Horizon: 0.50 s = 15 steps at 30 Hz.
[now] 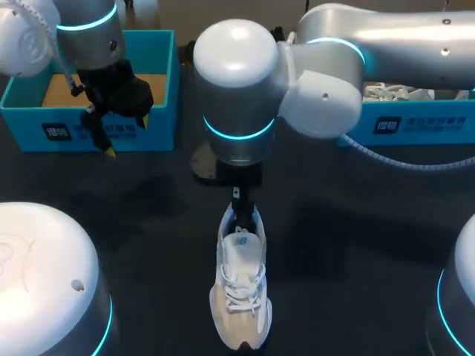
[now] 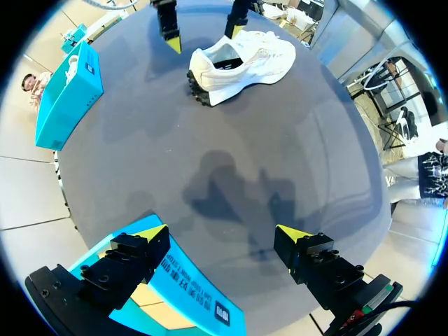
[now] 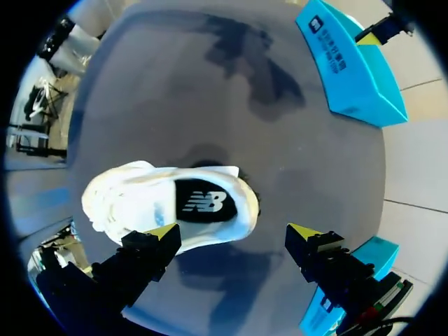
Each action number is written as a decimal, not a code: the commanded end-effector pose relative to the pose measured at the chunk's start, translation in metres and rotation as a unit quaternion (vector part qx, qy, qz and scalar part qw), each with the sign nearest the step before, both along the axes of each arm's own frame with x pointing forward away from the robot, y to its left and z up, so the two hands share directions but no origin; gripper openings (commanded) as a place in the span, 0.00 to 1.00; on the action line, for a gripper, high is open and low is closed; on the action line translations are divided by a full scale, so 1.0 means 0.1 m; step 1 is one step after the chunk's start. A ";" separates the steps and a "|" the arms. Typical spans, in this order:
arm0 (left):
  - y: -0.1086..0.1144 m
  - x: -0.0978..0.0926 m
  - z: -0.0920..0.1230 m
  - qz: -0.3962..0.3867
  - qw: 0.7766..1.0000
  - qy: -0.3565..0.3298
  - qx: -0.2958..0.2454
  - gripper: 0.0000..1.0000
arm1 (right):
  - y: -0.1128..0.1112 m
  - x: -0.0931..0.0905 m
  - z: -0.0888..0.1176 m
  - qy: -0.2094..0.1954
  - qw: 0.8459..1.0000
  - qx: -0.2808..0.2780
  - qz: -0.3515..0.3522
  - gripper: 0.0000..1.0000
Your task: Take the shoe out of the shoebox, open the shoe tongue, remove and reinsert the insole, then place the shoe into the shoebox
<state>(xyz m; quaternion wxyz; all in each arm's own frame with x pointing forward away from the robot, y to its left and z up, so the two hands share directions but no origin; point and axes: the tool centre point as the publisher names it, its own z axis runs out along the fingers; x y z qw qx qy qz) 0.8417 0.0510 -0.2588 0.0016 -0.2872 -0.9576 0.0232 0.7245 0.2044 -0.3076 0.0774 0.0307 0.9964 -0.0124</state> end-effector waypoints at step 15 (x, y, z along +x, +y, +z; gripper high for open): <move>0.00 0.00 0.00 0.000 1.000 0.000 0.001 1.00 | 0.04 0.26 -0.52 -0.006 1.000 0.025 0.015 1.00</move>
